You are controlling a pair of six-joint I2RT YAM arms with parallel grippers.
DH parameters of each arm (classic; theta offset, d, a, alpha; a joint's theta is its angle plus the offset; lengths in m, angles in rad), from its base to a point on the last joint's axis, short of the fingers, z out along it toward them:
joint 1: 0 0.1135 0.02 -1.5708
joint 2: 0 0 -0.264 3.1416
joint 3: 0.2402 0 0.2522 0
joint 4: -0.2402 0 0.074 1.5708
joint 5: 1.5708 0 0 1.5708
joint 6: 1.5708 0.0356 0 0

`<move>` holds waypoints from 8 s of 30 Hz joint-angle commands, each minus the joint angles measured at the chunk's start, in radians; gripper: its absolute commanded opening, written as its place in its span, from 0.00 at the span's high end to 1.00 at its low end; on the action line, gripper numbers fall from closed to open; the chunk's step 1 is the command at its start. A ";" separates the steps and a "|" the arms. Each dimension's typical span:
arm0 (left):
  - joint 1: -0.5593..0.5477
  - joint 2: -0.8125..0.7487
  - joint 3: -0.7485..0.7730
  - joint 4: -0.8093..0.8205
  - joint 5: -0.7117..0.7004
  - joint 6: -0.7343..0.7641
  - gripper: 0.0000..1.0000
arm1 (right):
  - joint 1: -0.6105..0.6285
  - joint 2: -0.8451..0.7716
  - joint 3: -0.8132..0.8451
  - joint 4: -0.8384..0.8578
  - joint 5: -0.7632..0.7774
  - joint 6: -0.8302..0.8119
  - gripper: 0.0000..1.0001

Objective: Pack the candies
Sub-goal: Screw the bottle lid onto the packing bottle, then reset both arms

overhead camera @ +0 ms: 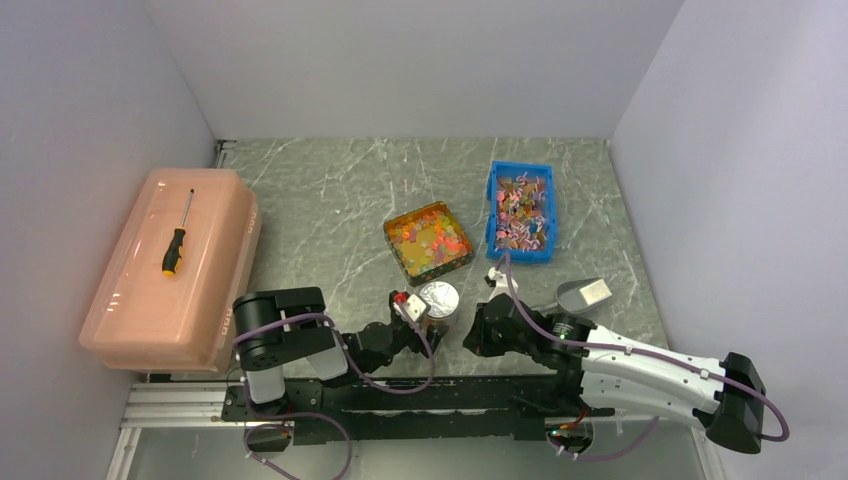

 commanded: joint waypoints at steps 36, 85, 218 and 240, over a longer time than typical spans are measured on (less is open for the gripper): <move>0.007 -0.010 -0.015 0.039 0.061 -0.036 0.57 | -0.279 0.360 0.352 0.134 -0.084 -0.350 0.65; 0.007 -0.021 0.020 -0.024 0.053 -0.033 0.58 | -0.014 0.046 0.061 0.067 -0.063 -0.053 0.83; 0.000 -0.276 0.193 -0.616 0.051 -0.042 0.01 | -0.077 -0.187 0.199 -0.178 0.135 -0.231 0.61; -0.018 -0.866 0.372 -1.404 0.043 0.027 0.01 | -0.076 -0.095 0.355 -0.177 0.218 -0.352 0.49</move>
